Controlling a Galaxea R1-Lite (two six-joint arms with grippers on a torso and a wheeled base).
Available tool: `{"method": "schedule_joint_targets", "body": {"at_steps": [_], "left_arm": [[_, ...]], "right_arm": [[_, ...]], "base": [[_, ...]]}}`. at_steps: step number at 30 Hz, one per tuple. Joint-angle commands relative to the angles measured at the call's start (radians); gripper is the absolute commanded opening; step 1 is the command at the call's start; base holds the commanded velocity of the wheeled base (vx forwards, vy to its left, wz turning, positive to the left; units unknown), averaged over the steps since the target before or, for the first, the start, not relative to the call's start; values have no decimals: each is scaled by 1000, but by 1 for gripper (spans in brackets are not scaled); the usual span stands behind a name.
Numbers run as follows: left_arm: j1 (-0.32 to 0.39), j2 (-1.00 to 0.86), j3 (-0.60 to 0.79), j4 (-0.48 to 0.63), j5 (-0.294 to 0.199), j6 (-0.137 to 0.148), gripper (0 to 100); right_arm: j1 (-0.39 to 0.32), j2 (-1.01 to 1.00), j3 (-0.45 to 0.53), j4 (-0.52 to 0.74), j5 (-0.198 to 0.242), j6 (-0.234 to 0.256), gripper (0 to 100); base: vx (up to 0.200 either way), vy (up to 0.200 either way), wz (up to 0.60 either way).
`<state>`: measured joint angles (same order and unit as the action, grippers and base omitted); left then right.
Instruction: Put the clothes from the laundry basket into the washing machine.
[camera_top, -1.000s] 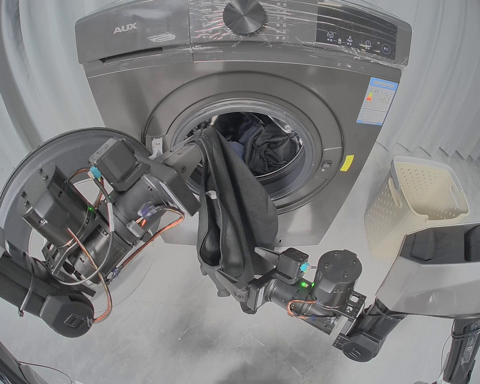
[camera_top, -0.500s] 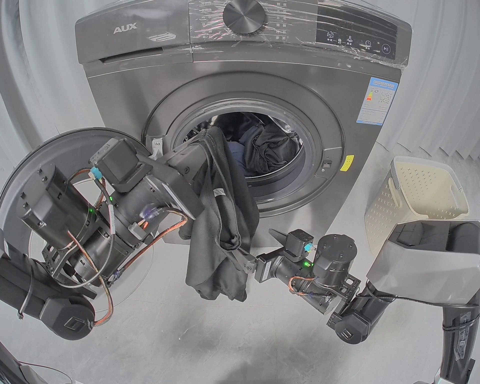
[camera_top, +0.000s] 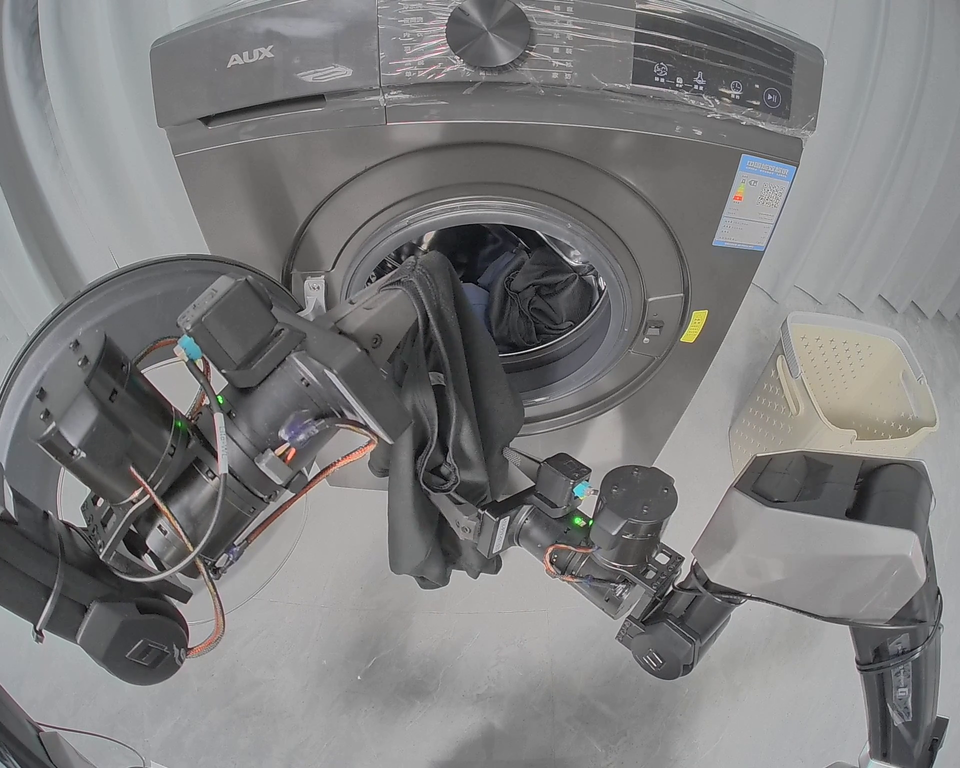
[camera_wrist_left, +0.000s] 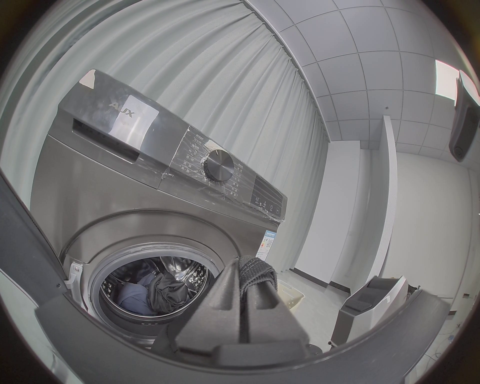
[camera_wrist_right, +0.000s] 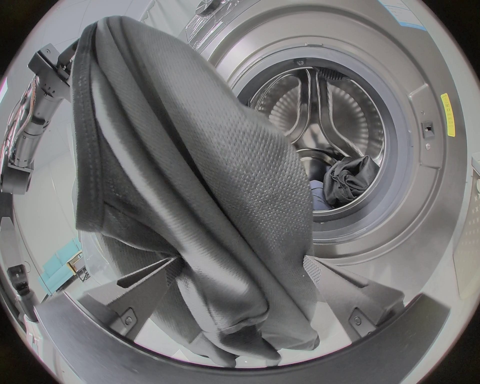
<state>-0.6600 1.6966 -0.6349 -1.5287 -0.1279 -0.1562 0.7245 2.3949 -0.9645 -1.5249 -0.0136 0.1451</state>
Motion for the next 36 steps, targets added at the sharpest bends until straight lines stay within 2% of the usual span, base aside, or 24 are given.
{"method": "schedule_joint_targets", "body": {"at_steps": [1,14,15,20,23,25,28,36], "left_arm": [[-4,-6,1,-2,-1,0,0],[-18,-12,0,-14,-9,-3,0],[-16,-12,0,-14,-7,-3,0],[-7,-11,-6,-10,-3,-5,0],[-3,-9,-6,-7,-1,-5,0],[5,-6,-6,-1,1,-5,0],[57,5,-2,4,1,-3,0],[117,77,55,5,-15,0,0]], "right_arm": [[-20,52,-45,0,20,-6,100],[-7,112,-165,-8,14,-4,100],[-5,109,-166,-11,12,-2,0],[-17,56,-155,-15,7,2,0],[-28,12,-134,-15,-11,7,0],[-43,-26,-99,-15,-28,10,0],[-66,-97,-25,-15,-52,16,0],[-114,-261,107,-15,-62,22,0]], "base": [[0,0,0],[0,0,0],[0,0,0],[0,0,0],[0,0,0],[0,0,0],[0,0,0],[0,0,0]]}}
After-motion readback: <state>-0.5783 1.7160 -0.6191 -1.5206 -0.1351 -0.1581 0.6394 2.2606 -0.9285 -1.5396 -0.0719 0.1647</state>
